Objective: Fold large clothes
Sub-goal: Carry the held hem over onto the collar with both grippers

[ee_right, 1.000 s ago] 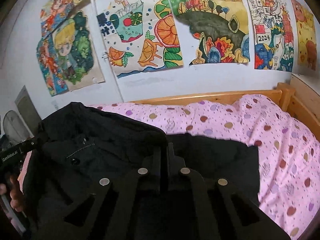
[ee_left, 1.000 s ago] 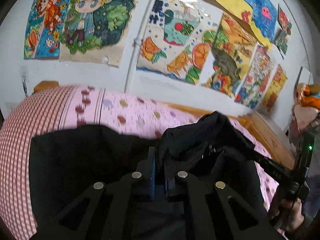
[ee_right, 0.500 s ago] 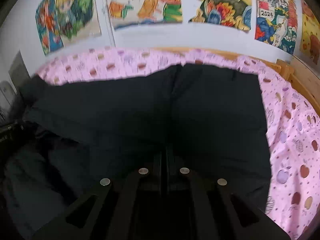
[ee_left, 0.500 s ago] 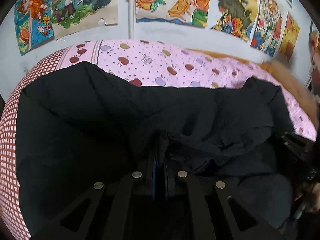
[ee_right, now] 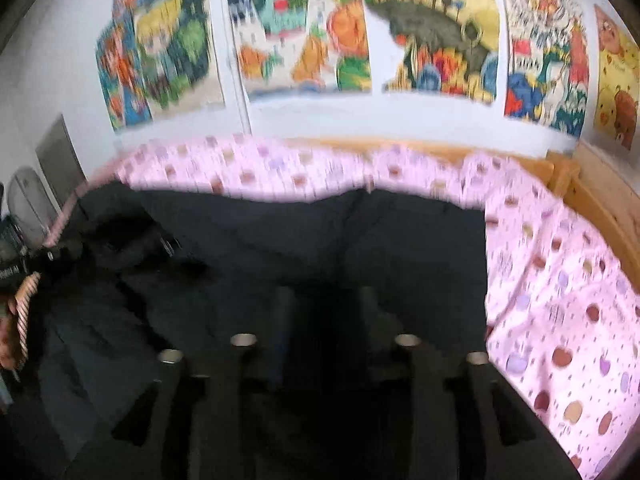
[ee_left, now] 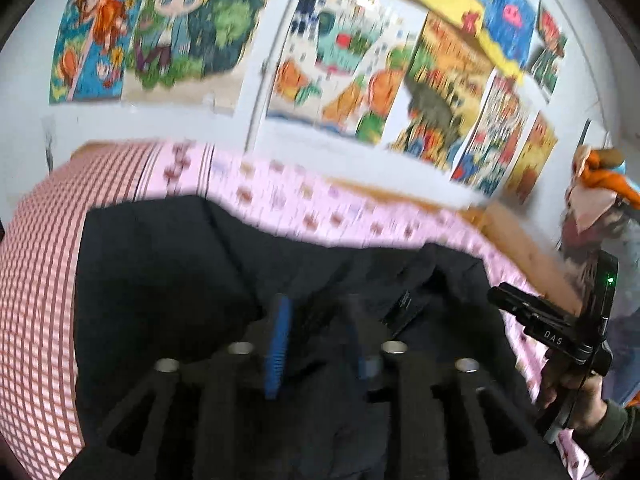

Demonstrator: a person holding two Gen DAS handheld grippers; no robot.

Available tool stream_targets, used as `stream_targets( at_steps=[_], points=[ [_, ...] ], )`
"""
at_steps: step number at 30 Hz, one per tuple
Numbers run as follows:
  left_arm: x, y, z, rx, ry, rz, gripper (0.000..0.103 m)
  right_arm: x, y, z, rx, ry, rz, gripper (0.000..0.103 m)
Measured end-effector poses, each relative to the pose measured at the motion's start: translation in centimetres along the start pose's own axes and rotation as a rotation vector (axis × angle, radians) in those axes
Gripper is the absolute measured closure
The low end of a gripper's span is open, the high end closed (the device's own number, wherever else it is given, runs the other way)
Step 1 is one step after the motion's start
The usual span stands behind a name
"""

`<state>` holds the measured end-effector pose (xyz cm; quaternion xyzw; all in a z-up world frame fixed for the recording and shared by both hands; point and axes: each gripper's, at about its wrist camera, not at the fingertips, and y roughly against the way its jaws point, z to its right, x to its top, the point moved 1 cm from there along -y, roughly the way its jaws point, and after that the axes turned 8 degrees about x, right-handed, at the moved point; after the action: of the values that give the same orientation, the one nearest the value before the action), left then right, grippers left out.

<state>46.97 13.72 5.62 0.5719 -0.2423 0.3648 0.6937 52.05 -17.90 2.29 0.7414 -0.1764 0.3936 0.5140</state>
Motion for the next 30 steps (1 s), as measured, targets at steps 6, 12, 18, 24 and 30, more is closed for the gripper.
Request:
stream_targets(
  at_steps=[6,12,18,24,30],
  points=[
    [2.9,-3.6,2.2,-0.017,0.057,-0.020,0.043,3.8,-1.8,-0.3,0.140,-0.146,0.077,0.058],
    [1.9,-7.0,3.8,-0.073,-0.051,-0.111,0.048,3.7,-6.9,-1.4,0.304,-0.255,-0.020,0.059],
    [-1.3,-8.8,5.1,-0.024,-0.280,-0.204,0.057,0.8,-8.5,-3.7,0.270,-0.047,-0.158,0.065],
    [-4.9,-10.7,7.8,0.155,-0.597,-0.217,0.057,-0.8,-11.4,-2.8,0.265,-0.026,-0.273,0.068],
    [-5.7,-12.0,7.3,0.170,-0.594,-0.211,0.057,-2.4,-13.5,-1.9,0.311,-0.074,-0.269,0.068]
  ],
)
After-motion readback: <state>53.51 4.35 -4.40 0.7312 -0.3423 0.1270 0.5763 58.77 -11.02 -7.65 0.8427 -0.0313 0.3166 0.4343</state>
